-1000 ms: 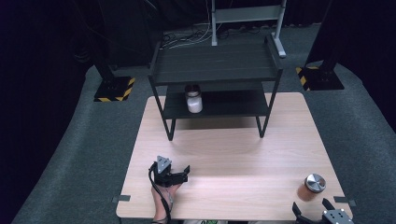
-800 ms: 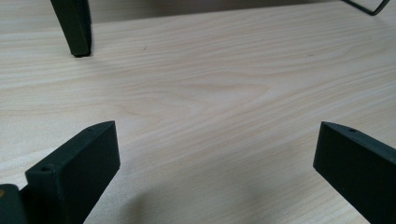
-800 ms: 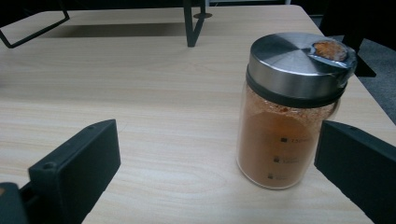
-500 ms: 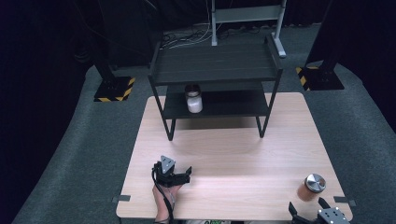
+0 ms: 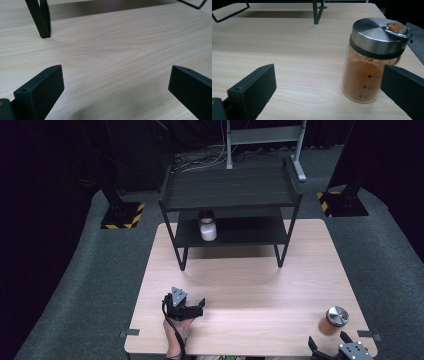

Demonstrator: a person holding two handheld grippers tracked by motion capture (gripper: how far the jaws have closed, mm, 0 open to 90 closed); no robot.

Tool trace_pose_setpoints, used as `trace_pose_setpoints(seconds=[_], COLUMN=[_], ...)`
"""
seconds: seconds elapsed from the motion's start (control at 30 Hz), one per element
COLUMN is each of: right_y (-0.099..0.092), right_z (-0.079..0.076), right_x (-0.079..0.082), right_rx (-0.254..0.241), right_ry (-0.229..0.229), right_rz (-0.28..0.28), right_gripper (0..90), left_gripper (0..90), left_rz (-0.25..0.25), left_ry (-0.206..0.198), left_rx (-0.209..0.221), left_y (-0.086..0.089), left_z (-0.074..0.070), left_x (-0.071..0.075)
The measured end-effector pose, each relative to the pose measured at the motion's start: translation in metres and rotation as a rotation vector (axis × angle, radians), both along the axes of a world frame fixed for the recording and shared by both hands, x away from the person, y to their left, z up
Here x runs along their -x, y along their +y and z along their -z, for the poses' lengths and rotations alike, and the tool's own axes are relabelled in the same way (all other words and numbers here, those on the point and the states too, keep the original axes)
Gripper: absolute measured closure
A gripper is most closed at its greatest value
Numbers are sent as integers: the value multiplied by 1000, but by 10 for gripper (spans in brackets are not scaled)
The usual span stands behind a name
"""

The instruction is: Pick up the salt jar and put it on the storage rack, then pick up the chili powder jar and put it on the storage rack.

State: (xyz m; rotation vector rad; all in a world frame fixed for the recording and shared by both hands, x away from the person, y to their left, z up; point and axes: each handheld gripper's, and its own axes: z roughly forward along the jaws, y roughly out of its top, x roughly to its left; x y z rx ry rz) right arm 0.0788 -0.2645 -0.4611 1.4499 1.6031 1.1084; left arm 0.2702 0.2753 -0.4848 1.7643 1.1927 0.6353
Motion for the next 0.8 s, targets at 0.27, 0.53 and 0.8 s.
trace_pose_setpoints(seconds=[0.27, 0.53, 0.8], right_y=[0, 1, 1], right_z=[0, 0, 1], right_x=[2, 3, 3], right_rx=[-16, 0, 4], right_ry=[-8, -5, -4], right_rz=[16, 37, 48], right_gripper=[0, 0, 0], left_gripper=[2, 2, 2], left_rz=[0, 0, 7], left_ry=[-6, -11, -16], left_rx=[12, 18, 18], left_y=[2, 3, 4], left_z=[1, 2, 2], left_x=[1, 2, 2])
